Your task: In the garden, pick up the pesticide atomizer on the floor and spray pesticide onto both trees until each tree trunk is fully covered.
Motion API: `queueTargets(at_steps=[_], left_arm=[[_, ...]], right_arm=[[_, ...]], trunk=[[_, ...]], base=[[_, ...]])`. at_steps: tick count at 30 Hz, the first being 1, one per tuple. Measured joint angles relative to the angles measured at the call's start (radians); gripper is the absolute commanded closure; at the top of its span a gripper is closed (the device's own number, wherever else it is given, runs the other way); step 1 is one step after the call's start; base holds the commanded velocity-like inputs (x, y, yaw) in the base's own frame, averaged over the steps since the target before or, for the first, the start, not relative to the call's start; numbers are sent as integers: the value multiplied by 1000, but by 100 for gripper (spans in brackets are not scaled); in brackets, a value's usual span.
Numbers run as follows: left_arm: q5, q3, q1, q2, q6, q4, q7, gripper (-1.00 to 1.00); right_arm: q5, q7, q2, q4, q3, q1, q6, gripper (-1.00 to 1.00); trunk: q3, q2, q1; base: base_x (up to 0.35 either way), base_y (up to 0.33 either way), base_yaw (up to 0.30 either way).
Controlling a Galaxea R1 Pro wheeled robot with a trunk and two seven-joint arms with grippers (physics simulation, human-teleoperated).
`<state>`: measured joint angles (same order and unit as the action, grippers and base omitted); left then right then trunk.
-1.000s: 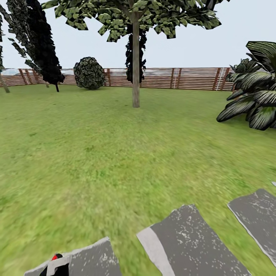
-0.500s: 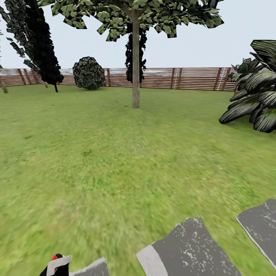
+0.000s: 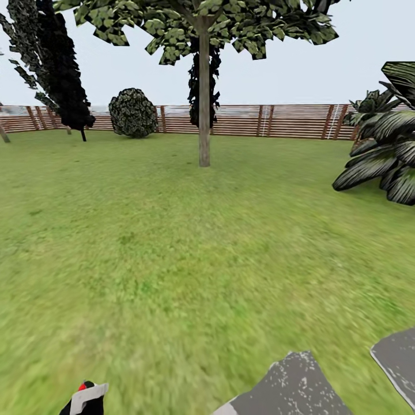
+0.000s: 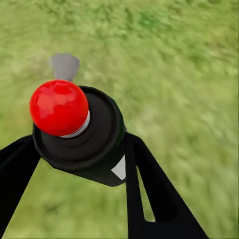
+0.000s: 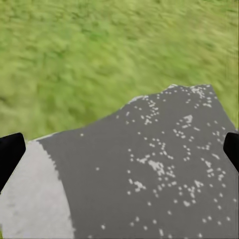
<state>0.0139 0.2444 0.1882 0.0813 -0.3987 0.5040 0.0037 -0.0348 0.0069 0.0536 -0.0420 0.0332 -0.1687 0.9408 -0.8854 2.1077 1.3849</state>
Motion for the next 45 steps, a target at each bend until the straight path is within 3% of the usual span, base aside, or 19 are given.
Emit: queueTargets(at_steps=[45], left_arm=[[0,0,0,0,0,4,0,100]], right_arm=[[0,0,0,0,0,0,0,-100]], trunk=[[0,0,0]], base=[[340,0,0]])
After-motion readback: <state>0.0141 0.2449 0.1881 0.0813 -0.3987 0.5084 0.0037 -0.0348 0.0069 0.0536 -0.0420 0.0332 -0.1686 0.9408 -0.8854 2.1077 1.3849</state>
